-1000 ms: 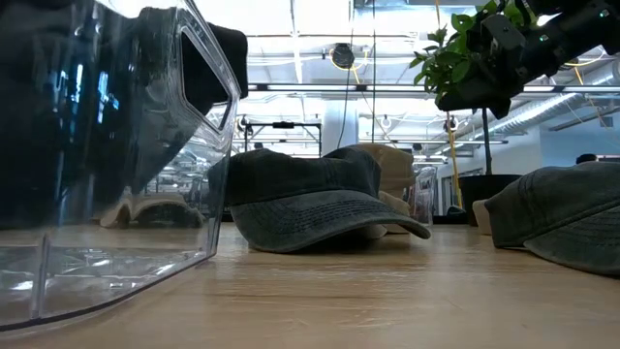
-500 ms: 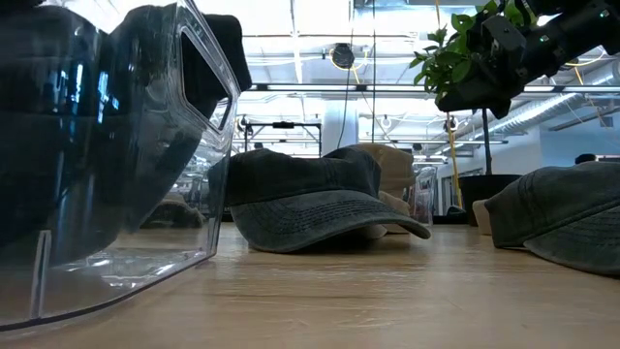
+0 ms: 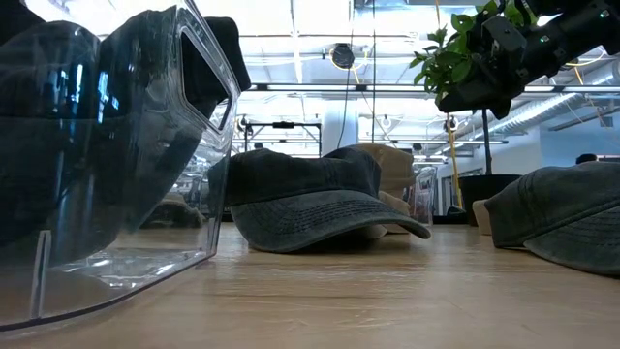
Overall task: Pick & Place hat
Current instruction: Put the black cap into the bottom transparent bin, then put the brown cap into the top transparent bin
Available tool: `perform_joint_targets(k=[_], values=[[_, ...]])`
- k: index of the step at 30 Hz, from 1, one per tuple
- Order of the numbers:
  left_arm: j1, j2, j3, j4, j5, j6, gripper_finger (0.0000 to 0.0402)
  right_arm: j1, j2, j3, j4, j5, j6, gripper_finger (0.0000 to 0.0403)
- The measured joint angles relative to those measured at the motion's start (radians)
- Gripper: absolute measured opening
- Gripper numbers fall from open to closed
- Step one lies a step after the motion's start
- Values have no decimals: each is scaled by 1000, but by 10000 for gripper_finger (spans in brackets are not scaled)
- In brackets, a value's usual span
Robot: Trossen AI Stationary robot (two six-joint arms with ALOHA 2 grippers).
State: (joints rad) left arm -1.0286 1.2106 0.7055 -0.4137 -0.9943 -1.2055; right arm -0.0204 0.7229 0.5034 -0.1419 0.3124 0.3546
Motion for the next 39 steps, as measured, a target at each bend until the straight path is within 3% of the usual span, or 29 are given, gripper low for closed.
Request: perform_joint_targets(k=[5,9,15,18,22,25,32,35,39], values=[[19,-2,0,-1,20,42,219,0,0,0,0,0,0,0],[64,-18,20,-68,174,22,218,0,0,0,1,0,0,0],[129,-29,124,-328,391,-48,218,0,0,0,2,-1,-4,0],[151,-29,197,-483,442,-67,218,0,0,0,3,-1,-4,0],[185,-30,297,-657,424,-78,218,0,0,0,3,-1,-11,0],[230,-30,360,-733,340,-67,218,0,0,0,3,-1,-11,0],[431,-30,440,-761,185,42,210,0,0,0,11,0,-11,0],[546,-30,445,-714,196,146,171,0,0,0,11,0,-11,0],[678,-28,443,-601,273,364,72,0,0,0,11,0,-31,0]])
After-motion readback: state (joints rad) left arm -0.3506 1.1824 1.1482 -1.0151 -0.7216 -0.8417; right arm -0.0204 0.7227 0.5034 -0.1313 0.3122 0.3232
